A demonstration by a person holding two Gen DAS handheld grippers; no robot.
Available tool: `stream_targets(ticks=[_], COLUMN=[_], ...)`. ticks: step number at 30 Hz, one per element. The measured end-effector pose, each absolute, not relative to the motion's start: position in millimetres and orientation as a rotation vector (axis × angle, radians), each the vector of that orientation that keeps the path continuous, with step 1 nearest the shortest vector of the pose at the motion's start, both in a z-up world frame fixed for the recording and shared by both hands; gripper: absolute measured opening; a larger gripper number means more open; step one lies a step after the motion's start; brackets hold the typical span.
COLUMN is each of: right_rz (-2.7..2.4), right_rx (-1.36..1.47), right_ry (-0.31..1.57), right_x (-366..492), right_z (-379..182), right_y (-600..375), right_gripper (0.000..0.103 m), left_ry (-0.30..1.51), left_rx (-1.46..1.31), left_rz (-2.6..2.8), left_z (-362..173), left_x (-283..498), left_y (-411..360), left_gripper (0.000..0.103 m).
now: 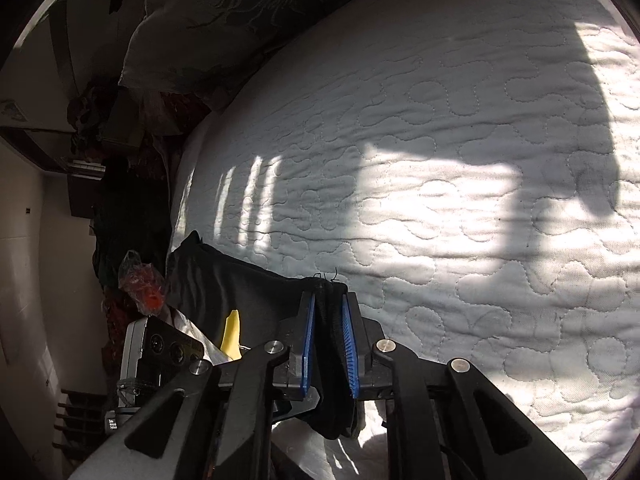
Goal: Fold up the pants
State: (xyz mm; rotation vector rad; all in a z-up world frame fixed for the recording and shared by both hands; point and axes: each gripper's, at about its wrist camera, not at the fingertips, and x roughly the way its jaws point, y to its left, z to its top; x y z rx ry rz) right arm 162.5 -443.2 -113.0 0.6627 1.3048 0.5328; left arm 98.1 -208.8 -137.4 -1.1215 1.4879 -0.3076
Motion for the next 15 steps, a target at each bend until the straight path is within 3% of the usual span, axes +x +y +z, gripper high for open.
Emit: stream_targets(ticks=[15], right_rz=[0.471], right_rx=[0.555], right_ry=[1.26], right_x=[151.9], right_z=[-65.0], right_y=[-385.5], right_gripper=[0.01], left_ry=[1.434], left_rx=[-1.222], left_rz=[-0.381], left_z=[-116.4], left_x=[95.9], left_y=[-159.5], left_gripper=[0.008])
